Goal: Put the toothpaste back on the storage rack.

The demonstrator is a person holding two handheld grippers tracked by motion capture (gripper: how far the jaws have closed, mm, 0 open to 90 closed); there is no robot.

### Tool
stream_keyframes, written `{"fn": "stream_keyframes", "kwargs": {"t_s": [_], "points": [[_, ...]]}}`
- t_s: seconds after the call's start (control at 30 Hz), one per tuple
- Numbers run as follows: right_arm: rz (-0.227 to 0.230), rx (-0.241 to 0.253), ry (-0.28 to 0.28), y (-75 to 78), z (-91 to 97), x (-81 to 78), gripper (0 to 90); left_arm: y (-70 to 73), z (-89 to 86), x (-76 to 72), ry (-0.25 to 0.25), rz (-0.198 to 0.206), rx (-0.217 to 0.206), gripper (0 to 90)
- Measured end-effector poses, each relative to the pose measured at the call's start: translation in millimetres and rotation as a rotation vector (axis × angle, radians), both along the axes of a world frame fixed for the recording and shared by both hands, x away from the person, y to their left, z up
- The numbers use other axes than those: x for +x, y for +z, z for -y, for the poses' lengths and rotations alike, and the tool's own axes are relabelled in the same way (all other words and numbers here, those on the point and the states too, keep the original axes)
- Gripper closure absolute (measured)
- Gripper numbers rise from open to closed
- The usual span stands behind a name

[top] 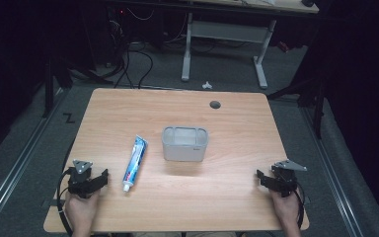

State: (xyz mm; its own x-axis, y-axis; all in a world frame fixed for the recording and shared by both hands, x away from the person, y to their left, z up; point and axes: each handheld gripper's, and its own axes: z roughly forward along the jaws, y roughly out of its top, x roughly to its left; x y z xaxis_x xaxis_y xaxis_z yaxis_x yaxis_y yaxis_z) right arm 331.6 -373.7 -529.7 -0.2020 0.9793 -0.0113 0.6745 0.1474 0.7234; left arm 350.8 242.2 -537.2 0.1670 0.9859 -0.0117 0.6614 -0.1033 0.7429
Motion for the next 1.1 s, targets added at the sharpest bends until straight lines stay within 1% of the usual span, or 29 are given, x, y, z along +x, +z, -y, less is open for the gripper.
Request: {"fn": "stream_keyframes", "kwargs": {"t_s": [0.3, 0.33, 0.4, 0.6, 0.67, 0.97, 1.1], "points": [[0.003, -0.002, 0.009, -0.1, -0.1, -1.2, 33.3, -0.3, 0.0, 0.5, -0.008, 0.000, -0.009, 31.0], [0.003, -0.003, 0.010, -0.1, 0.0, -1.2, 33.3, -0.3, 0.1, 0.8, -0.015, -0.002, -0.008, 28.7], [0.002, -0.002, 0.010, 0.0, -0.3, -1.4, 33.3, -0.4, 0.2, 1.1, -0.022, -0.004, -0.008, 27.4], [0.001, -0.002, 0.010, 0.0, -0.3, -1.6, 33.3, -0.3, 0.2, 1.2, -0.027, -0.006, -0.008, 26.9], [0.002, -0.003, 0.012, 0.0, -0.2, -1.7, 33.3, -0.4, 0.5, 1.3, -0.033, -0.007, -0.006, 25.6], [0.002, -0.004, 0.015, -0.1, -0.2, -1.9, 33.1, -0.5, 0.2, 2.0, -0.057, -0.008, -0.006, 24.7], [0.001, -0.001, 0.013, 0.0, -0.5, -2.2, 32.8, -0.4, 0.6, 2.0, -0.055, -0.007, -0.005, 24.7]]}}
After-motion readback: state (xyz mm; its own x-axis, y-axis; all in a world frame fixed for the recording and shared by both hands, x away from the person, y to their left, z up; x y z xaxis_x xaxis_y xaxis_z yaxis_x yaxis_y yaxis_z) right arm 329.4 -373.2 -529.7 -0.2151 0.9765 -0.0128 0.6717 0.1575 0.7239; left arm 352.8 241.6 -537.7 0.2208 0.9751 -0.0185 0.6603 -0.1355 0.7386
